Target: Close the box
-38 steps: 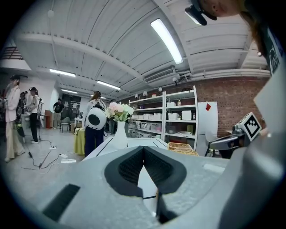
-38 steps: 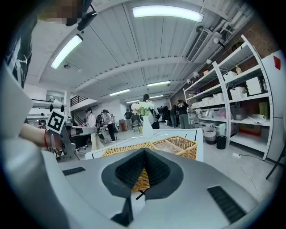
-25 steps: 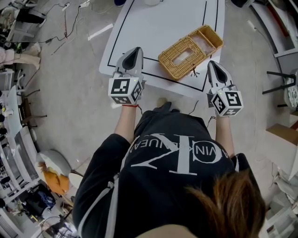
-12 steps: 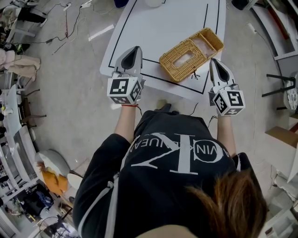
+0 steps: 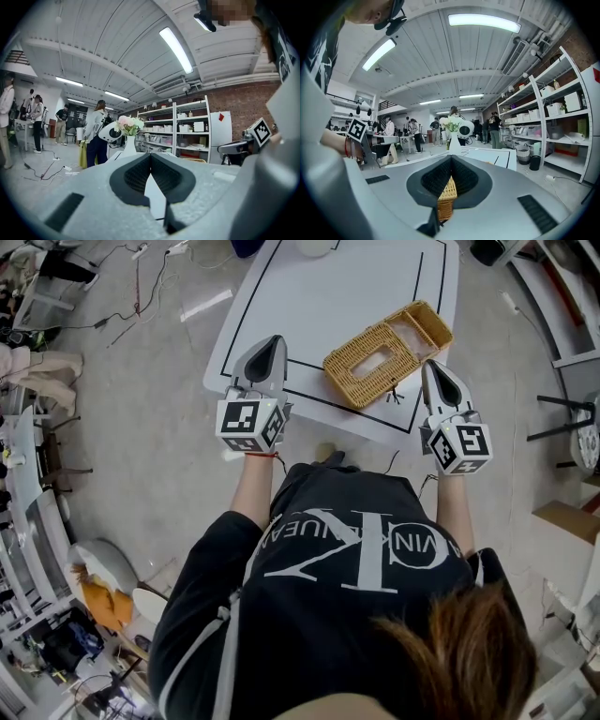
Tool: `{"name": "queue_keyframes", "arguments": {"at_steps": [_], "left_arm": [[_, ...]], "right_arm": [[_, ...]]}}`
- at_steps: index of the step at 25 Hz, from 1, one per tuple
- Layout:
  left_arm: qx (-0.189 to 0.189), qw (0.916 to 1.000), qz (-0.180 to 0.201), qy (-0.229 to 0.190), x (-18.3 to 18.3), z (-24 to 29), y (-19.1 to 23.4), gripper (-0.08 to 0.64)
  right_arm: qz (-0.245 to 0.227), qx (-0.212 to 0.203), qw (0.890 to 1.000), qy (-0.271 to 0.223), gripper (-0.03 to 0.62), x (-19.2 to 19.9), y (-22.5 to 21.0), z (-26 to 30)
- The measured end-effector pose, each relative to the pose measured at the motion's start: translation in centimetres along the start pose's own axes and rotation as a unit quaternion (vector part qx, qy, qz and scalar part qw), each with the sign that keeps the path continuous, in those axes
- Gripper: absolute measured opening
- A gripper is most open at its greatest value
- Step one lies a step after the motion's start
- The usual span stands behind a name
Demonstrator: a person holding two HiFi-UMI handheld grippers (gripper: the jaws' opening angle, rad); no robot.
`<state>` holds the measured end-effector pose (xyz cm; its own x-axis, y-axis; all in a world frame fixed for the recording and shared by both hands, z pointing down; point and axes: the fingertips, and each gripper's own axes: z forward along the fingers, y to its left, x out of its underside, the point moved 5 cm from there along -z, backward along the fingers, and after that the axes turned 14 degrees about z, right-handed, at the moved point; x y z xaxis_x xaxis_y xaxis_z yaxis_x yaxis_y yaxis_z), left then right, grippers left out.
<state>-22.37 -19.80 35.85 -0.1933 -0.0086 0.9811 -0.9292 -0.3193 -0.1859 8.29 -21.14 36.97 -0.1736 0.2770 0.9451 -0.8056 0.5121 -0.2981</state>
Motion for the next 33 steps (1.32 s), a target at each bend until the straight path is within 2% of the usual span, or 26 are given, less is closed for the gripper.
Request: {"name": "queue_keyframes", "arguments": {"at_steps": [33], "left_arm": [[0.004,1.0000,-0.001,0.004,0.52,-0.35,-0.54,0.011]], "right_arm": [[0.001,-0.003,1.000,0.007,-0.002,0.76,0.20,-0.37]]}}
